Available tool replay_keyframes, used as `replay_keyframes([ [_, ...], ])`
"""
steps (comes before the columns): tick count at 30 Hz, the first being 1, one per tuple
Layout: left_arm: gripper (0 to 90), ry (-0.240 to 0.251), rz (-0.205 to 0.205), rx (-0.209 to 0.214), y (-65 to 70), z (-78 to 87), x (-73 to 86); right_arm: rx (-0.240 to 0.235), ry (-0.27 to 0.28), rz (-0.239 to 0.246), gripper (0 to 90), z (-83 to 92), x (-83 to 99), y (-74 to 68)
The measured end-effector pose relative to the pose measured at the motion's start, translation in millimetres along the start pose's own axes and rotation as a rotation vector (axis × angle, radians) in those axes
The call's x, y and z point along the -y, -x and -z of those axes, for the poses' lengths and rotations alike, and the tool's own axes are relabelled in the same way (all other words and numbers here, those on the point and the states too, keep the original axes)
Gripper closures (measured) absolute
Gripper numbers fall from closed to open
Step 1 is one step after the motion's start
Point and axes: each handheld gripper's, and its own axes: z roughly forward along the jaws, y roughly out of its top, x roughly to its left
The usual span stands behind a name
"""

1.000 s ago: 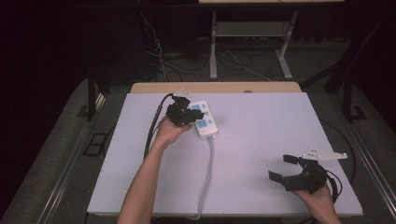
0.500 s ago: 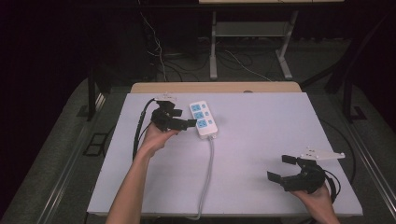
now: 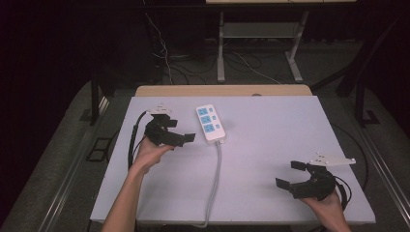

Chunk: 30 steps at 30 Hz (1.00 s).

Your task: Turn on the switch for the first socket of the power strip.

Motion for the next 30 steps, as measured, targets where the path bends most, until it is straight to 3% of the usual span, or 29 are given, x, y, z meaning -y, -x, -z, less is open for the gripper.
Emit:
replay_keyframes([
  [13,0.0,0.016,-0.026,0.018,19.5,12.5,30.2,0.001,-0.001,0.001,1.6,-0.7,0.2,-0.6],
  [22,0.0,0.055,-0.025,0.020,31.8,23.1,53.1,-0.003,-0.006,0.000,1.6,-0.6,0.8,-0.9],
  [30,0.0,0.052,-0.035,0.028,46.2,26.6,73.1,-0.012,-0.011,0.003,1.6,-0.3,1.8,-1.7],
])
